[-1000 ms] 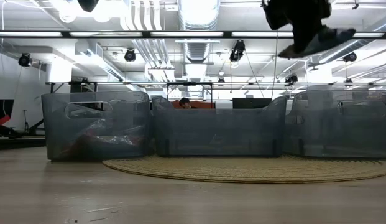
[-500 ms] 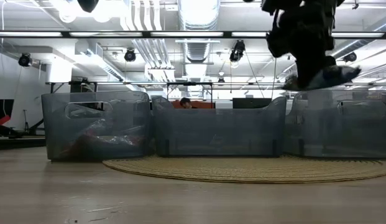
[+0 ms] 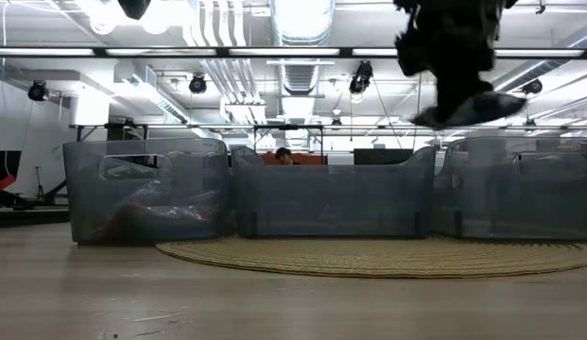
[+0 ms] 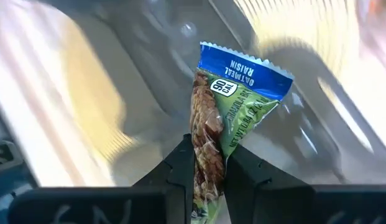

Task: Pick and place Granola Bars by type
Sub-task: Put the blue granola bar into the center black bin

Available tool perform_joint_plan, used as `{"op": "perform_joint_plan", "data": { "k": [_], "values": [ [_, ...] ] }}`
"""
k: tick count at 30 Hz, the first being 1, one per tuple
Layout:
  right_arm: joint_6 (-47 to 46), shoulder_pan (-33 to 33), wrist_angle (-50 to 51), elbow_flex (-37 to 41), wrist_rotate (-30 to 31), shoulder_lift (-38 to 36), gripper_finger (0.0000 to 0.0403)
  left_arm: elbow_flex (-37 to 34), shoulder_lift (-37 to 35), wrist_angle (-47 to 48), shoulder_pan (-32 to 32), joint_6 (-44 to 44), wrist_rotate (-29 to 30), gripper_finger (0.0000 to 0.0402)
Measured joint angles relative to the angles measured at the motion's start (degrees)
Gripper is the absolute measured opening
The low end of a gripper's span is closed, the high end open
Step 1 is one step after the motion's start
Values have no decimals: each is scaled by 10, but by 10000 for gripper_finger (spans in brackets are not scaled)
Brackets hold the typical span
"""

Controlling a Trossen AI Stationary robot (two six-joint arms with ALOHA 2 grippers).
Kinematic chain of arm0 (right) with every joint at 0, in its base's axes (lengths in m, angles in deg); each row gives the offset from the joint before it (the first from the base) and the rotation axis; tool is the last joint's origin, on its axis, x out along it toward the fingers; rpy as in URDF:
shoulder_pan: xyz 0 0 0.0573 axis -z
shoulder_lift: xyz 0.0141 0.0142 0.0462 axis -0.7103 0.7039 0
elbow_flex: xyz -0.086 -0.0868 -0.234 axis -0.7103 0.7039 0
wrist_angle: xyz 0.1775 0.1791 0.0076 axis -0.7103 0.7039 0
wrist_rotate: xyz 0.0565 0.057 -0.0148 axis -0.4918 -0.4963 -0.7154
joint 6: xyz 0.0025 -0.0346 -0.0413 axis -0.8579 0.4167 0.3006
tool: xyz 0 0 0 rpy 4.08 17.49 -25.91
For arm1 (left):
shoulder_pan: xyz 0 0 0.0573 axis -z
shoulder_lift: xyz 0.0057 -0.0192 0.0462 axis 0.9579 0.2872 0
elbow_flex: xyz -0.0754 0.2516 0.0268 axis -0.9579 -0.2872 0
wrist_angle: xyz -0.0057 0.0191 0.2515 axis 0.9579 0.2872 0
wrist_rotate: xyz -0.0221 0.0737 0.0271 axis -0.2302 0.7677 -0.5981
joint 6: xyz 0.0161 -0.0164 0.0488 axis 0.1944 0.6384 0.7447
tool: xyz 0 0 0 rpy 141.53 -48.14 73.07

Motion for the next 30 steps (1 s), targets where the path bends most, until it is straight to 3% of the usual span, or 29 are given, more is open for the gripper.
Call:
{"op": "perform_joint_plan", "data": {
  "k": [11, 17, 24, 30],
  "values": [
    [128, 0, -189, -26, 0, 4, 54, -1, 0, -2, 0, 0, 0, 0],
    [139, 0, -212, -23, 3, 19, 54, -1, 0, -2, 0, 0, 0, 0],
    [155, 0, -238, -32, -3, 97, 54, -1, 0, -4, 0, 1, 0, 0],
    [214, 0, -236, -86, -55, 188, 54, -1, 0, -6, 0, 1, 0, 0]
  ]
}}
